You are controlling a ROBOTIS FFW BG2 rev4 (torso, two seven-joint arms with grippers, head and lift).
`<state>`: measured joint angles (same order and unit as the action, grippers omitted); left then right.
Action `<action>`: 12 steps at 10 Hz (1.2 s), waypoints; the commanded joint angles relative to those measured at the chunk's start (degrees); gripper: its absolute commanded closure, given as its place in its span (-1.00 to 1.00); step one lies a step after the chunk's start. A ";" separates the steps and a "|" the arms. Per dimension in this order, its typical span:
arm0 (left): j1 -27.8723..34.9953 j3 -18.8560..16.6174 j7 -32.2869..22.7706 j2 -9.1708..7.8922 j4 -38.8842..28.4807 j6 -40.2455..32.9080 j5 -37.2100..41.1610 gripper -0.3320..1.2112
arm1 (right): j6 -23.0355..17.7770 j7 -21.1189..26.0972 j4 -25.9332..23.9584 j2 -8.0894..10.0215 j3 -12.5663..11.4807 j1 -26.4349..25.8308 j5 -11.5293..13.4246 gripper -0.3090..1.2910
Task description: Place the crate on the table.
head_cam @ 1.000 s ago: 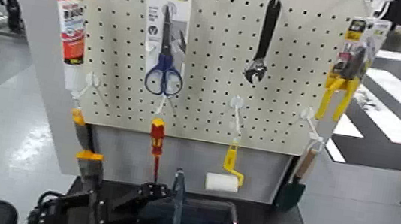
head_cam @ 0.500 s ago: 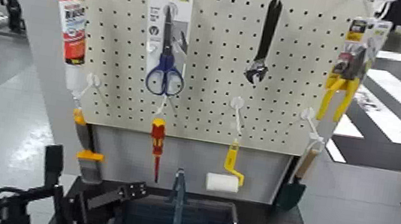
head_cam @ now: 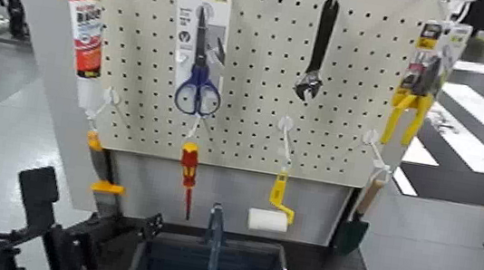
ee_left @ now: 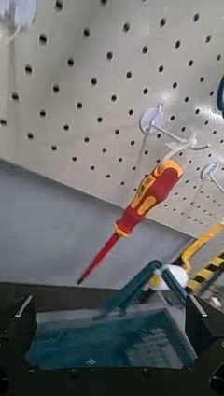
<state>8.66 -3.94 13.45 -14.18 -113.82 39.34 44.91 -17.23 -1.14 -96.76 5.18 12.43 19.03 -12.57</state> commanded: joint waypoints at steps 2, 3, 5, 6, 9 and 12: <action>6.20 3.32 -0.79 3.72 -0.79 -18.69 -20.92 -0.44 | 0.00 0.00 -0.27 0.00 -0.22 0.22 0.09 -0.44; 8.22 4.02 -2.20 5.04 0.09 -24.40 -25.31 -0.44 | 0.00 0.00 -0.27 -0.09 -0.30 0.31 0.18 -0.44; 10.77 4.02 -3.51 7.41 2.20 -34.33 -30.93 -0.44 | 0.00 0.00 -0.45 -0.09 -0.39 0.39 0.26 -0.44; 11.56 4.90 -5.01 7.06 2.55 -37.76 -32.87 -0.44 | 0.00 0.00 -0.54 -0.09 -0.39 0.39 0.26 -0.44; 13.76 7.10 -9.31 6.62 2.73 -41.01 -34.89 -0.43 | 0.00 0.00 -0.80 -0.09 -0.57 0.57 0.44 -0.44; 13.67 7.36 -9.31 6.44 3.17 -41.10 -35.33 -0.43 | 0.00 0.00 -0.89 -0.18 -0.74 0.66 0.88 -0.44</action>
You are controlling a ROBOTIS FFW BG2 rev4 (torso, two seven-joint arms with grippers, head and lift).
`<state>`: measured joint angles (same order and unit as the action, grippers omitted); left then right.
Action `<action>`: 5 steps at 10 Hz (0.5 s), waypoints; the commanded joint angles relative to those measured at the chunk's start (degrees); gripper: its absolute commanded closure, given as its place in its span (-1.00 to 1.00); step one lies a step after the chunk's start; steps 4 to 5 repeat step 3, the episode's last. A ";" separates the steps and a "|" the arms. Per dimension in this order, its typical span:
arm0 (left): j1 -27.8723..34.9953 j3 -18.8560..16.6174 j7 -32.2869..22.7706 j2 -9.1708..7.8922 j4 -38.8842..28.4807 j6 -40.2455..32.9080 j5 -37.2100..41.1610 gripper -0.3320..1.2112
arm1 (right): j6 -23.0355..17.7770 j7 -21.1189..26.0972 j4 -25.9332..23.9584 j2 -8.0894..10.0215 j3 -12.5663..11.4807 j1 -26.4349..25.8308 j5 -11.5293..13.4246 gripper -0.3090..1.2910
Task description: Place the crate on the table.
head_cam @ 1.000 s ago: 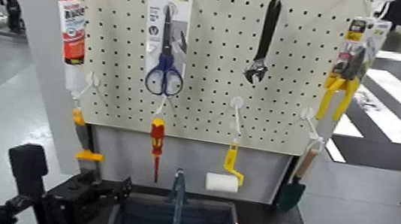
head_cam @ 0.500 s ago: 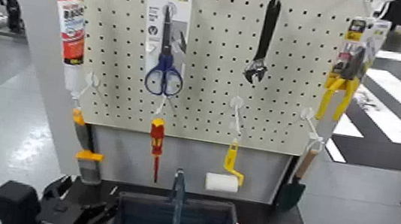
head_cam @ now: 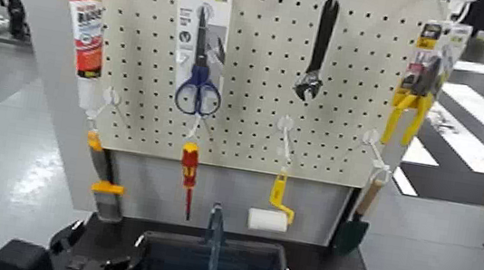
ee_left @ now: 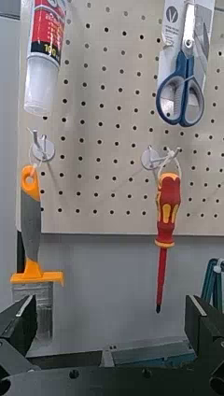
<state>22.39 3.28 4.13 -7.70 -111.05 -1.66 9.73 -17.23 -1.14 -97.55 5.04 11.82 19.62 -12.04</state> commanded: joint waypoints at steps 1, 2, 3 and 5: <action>-0.16 0.23 0.00 -0.04 0.66 -0.27 -0.15 -0.43 | 0.00 0.00 -0.27 -0.03 -0.22 -0.02 0.87 -0.44; -0.24 0.32 0.00 -0.13 1.09 -0.27 -0.06 -0.43 | 0.00 0.09 -0.36 -0.03 -0.31 -0.02 1.31 -0.44; -0.42 0.41 0.00 -0.21 1.36 -0.36 -0.06 -0.43 | 0.00 0.09 -0.53 0.06 -0.48 -0.02 1.66 -0.44; -0.42 0.41 0.00 -0.21 1.36 -0.36 -0.06 -0.43 | 0.00 0.09 -0.53 0.06 -0.48 -0.02 1.66 -0.44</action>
